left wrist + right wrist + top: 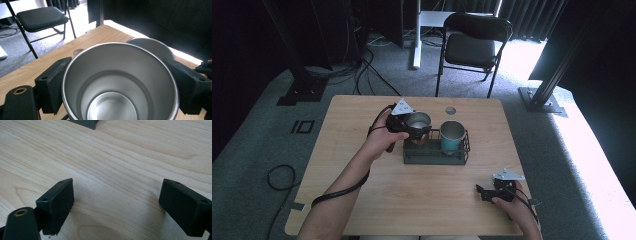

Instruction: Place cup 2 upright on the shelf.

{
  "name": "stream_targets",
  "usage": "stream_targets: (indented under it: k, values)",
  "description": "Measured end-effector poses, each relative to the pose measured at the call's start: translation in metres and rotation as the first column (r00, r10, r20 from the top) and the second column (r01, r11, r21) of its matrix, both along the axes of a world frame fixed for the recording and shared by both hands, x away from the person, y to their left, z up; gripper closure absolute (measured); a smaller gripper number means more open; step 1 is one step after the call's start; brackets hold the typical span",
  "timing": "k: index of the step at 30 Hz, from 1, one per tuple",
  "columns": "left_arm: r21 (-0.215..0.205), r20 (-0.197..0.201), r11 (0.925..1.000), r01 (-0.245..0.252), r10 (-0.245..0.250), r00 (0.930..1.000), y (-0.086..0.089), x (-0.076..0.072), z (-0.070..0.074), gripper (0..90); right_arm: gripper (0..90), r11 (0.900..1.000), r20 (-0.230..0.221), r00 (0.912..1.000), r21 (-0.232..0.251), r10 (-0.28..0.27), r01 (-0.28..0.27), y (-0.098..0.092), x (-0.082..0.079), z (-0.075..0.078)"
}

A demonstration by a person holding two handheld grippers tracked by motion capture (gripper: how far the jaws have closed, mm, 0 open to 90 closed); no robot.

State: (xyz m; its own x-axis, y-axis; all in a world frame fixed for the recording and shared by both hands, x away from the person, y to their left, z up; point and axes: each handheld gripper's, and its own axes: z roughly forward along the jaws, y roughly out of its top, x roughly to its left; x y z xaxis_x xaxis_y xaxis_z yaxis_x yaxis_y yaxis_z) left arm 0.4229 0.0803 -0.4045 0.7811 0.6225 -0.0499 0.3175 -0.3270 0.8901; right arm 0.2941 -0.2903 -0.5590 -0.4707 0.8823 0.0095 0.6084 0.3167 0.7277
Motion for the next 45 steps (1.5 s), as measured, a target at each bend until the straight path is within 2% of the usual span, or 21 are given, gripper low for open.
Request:
stream_targets:
  k: [2,5,8,10,18,33,41,45]
  values:
    - [0.000,0.003,1.0000,0.000,0.000,1.0000,-0.001,0.002,-0.003,14.0,12.2,1.000,0.000,1.0000,-0.001,0.000,0.000,0.000,0.000,0.000]
    - [-0.025,-0.006,0.9997,-0.006,0.006,1.0000,-0.001,0.005,-0.008,14.0,12.2,1.000,-0.001,1.0000,0.001,0.000,0.000,0.000,0.000,0.000]
    - [-0.002,-0.003,0.9998,-0.019,0.019,0.9998,-0.002,0.008,-0.016,14.0,12.2,1.000,-0.001,1.0000,0.001,0.000,0.000,0.000,0.000,0.000]
    - [-0.010,-0.012,0.9999,-0.012,0.012,0.9998,-0.003,0.009,-0.021,14.0,12.2,1.000,-0.002,1.0000,0.003,0.000,0.000,0.000,0.000,0.000]
    - [0.002,-0.028,0.9999,-0.013,0.013,0.9995,-0.008,0.011,-0.036,14.0,12.2,1.000,-0.002,1.0000,0.003,0.000,0.000,0.000,0.000,0.000]
    - [0.035,-0.058,0.9993,0.014,-0.012,0.9983,-0.014,0.012,-0.055,14.0,12.2,1.000,-0.002,1.0000,0.002,0.000,0.000,0.000,0.000,0.000]
    - [0.069,-0.050,0.9971,0.032,-0.029,0.9983,-0.018,0.011,-0.063,14.0,12.3,1.000,-0.002,1.0000,0.003,0.000,0.000,0.000,0.000,0.000]
    - [0.067,-0.043,0.9973,0.031,-0.029,0.9987,-0.018,0.011,-0.065,14.0,12.3,1.000,-0.003,1.0000,0.004,0.000,0.000,0.000,0.000,0.000]
